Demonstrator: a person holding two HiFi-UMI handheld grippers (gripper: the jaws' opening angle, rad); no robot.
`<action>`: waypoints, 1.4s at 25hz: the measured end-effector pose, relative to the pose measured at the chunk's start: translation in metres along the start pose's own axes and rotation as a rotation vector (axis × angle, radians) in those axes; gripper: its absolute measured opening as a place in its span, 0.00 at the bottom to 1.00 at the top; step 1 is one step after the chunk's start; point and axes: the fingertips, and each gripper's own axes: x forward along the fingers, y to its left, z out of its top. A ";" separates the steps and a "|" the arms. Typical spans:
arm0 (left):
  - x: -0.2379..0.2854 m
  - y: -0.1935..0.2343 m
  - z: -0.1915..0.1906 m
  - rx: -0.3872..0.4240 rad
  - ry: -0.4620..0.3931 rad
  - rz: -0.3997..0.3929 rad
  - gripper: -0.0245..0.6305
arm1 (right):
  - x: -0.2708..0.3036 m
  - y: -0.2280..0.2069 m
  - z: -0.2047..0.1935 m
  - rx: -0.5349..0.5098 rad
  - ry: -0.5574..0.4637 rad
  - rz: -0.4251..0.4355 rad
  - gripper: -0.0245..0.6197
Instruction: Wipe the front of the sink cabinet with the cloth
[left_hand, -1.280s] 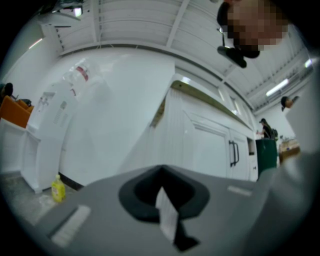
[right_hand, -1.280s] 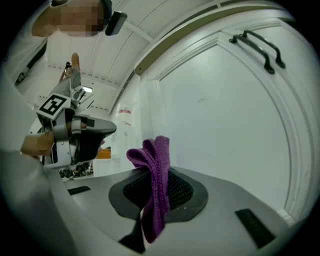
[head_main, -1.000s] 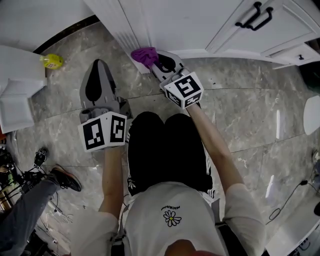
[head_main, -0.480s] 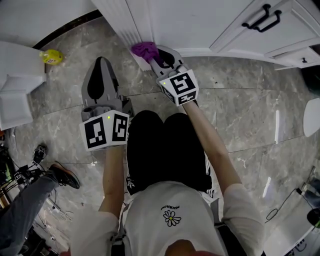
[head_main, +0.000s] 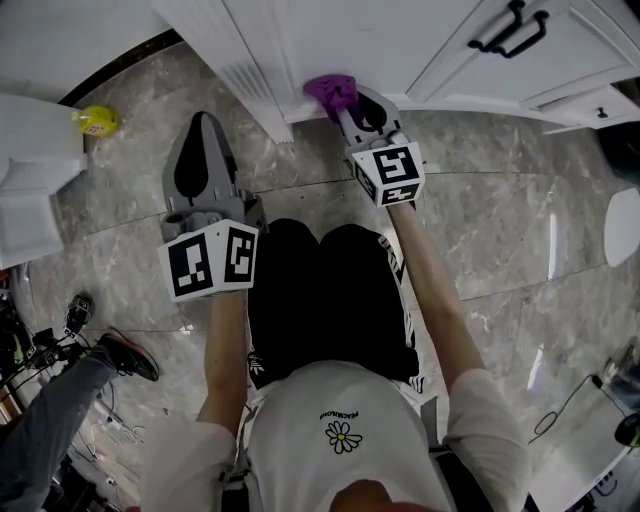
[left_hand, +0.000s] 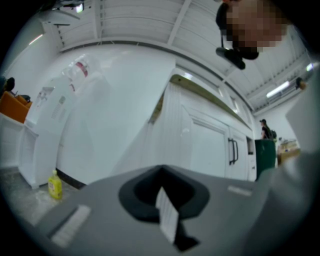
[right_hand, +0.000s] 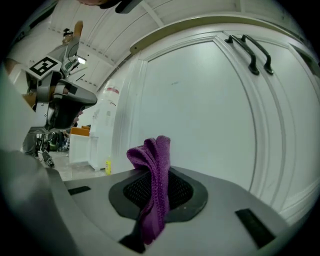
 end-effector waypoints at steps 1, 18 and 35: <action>0.001 -0.002 0.000 0.002 0.000 -0.001 0.04 | -0.004 -0.008 -0.001 -0.010 0.005 -0.014 0.12; 0.017 -0.047 0.000 0.039 0.002 -0.059 0.04 | -0.070 -0.123 -0.018 -0.065 0.074 -0.231 0.12; 0.013 -0.042 0.006 0.031 -0.013 -0.056 0.04 | -0.091 -0.141 -0.019 0.019 0.080 -0.341 0.12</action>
